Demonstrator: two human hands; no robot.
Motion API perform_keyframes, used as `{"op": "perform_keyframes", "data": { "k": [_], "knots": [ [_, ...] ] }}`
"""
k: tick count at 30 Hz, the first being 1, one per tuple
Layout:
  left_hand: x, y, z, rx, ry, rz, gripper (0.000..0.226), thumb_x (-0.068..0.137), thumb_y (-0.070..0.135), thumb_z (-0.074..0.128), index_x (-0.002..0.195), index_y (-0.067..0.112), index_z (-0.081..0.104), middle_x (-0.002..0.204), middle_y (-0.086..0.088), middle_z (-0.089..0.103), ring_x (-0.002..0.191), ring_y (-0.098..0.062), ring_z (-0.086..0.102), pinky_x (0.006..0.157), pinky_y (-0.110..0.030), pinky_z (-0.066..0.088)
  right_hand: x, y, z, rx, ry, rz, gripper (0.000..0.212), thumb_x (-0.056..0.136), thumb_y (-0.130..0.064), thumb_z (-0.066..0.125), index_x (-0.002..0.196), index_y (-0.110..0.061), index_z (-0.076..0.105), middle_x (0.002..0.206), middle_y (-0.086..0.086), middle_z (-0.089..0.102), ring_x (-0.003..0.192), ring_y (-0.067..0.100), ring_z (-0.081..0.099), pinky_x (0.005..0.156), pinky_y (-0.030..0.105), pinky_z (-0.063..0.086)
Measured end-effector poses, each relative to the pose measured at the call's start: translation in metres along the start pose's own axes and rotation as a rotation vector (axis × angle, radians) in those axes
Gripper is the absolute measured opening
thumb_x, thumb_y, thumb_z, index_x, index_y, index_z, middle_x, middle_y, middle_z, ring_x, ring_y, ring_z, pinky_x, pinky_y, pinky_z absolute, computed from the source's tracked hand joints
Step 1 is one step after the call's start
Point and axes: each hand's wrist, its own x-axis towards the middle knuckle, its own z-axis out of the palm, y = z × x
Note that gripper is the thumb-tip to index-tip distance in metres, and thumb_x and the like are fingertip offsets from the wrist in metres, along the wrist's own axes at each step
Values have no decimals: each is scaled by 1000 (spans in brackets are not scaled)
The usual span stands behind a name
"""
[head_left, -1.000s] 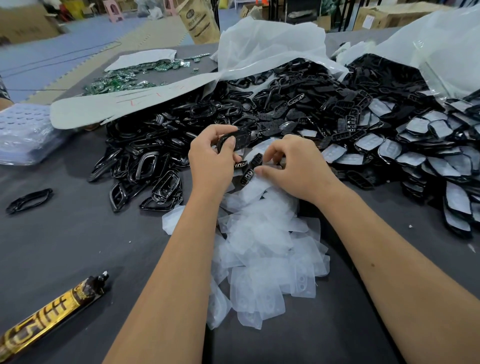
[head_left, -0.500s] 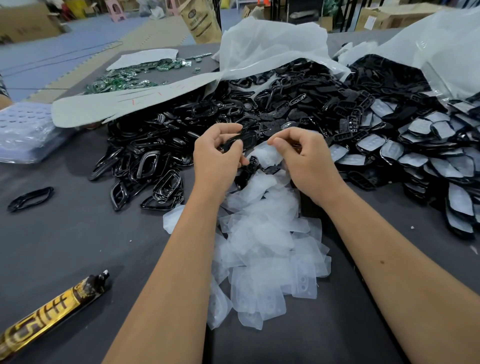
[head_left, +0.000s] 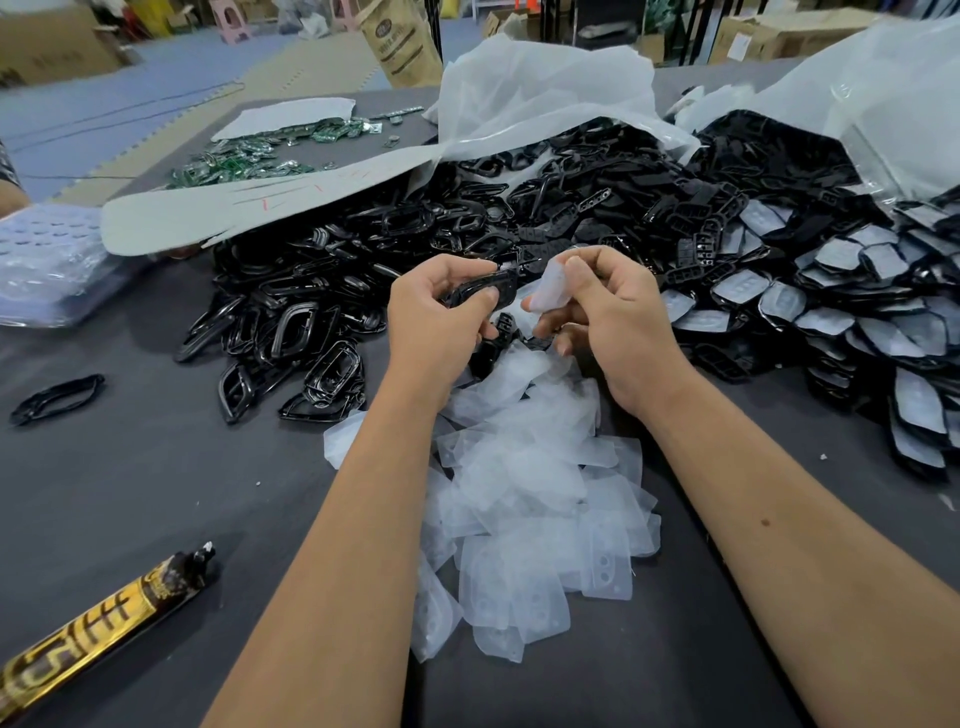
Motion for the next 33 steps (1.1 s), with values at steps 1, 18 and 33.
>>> {"op": "perform_keyframes", "data": {
  "k": [1,18,33],
  "knots": [
    [0,0,0,-8,2,-6,22,86,3,71,92,24,76,69,5,69,48,-13,60,45,-24,44,0,-1,0,29,0,15,23,113,-23,42,107,-8,60,87,19,76,62,24,69,45,25,49],
    [-3,3,0,-66,9,-43,20,88,-2,68,95,16,74,73,1,70,49,-13,60,47,-23,46,-2,7,-3,-24,5,-107,16,96,11,62,106,0,66,98,20,76,90,28,78,70,30,62],
    [-4,5,4,-77,-96,-18,26,91,-3,67,95,21,76,66,4,71,51,-9,60,49,-18,46,-1,5,-3,-127,88,-168,10,94,-3,72,103,-8,72,73,0,66,58,10,60,50,23,49]
  ]
}}
